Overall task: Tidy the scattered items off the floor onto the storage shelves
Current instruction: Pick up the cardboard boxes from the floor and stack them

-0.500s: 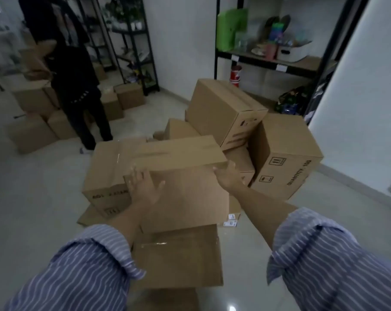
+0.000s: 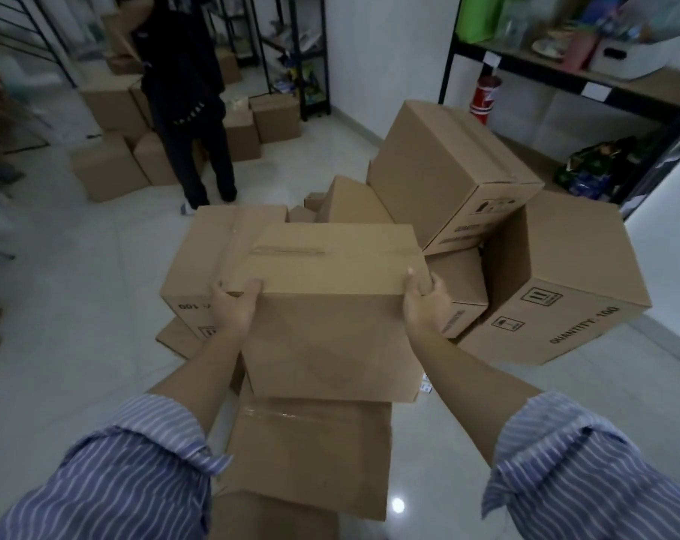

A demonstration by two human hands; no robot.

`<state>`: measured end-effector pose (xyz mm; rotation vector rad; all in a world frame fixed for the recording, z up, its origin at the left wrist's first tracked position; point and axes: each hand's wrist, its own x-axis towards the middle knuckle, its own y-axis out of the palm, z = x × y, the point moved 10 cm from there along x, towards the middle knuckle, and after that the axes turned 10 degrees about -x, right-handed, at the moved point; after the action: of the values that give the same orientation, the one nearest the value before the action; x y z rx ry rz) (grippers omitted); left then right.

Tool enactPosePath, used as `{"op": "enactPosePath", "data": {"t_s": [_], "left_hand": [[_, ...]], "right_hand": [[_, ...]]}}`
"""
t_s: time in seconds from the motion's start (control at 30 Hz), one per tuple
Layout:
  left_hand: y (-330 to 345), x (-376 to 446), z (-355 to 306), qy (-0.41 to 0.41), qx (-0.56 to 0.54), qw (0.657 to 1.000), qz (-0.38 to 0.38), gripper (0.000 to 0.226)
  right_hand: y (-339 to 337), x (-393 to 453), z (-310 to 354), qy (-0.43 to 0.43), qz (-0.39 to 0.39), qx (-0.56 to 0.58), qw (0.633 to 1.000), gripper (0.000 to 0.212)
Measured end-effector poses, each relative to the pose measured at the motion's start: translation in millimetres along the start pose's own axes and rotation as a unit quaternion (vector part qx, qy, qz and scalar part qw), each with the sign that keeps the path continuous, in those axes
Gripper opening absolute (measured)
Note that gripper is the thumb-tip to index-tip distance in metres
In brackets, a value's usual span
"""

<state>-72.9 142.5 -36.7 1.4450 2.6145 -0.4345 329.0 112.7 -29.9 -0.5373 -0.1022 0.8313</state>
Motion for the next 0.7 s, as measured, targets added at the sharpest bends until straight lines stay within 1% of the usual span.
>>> {"op": "enactPosePath", "data": {"t_s": [0.07, 0.17, 0.23, 0.27, 0.33, 0.4, 0.47, 0.5, 0.57, 0.6, 0.7], "left_hand": [[-2.2, 8.1, 11.5, -0.019, -0.027, 0.999, 0.006, 0.086], [-1.5, 7.6, 21.7, -0.056, -0.095, 0.994, 0.007, 0.09], [1.7, 5.8, 27.9, -0.068, -0.14, 0.988, 0.007, 0.078], [2.4, 0.9, 27.9, -0.068, -0.155, 0.986, 0.005, 0.075], [0.2, -4.2, 38.1, -0.076, -0.181, 0.981, 0.008, 0.074], [-6.2, -10.9, 48.0, -0.092, -0.218, 0.971, 0.019, 0.08], [-16.0, -18.1, 57.4, -0.098, -0.229, 0.968, 0.024, 0.083], [-18.6, -20.4, 63.0, -0.099, -0.233, 0.967, 0.03, 0.078], [-21.4, -31.0, 69.3, -0.111, -0.228, 0.966, 0.054, 0.053], [-22.0, -38.0, 70.1, -0.117, -0.221, 0.966, 0.065, 0.044], [-25.8, -52.9, 71.9, -0.119, -0.214, 0.964, 0.107, 0.037]], "right_hand": [[-2.6, 2.8, -5.8, 0.005, -0.005, 0.019, 1.0, 0.047], [-0.5, 4.5, -20.9, 0.062, 0.017, 0.071, 0.995, 0.035], [6.8, 6.2, -32.6, 0.091, 0.042, 0.101, 0.99, 0.027], [9.6, 4.8, -38.0, 0.104, 0.05, 0.112, 0.987, 0.027], [9.3, 0.1, -47.3, 0.121, 0.045, 0.139, 0.982, 0.038], [3.7, -6.3, -50.7, 0.113, 0.034, 0.144, 0.983, 0.037], [0.1, -17.9, -52.2, 0.099, 0.05, 0.137, 0.984, 0.04], [-0.3, -23.3, -52.4, 0.094, 0.062, 0.129, 0.985, 0.046], [-5.8, -34.5, -58.9, 0.089, 0.07, 0.12, 0.986, 0.059], [-8.8, -40.8, -62.6, 0.093, 0.076, 0.123, 0.985, 0.061], [-18.5, -56.0, -67.1, 0.106, 0.092, 0.158, 0.977, 0.051]]}}
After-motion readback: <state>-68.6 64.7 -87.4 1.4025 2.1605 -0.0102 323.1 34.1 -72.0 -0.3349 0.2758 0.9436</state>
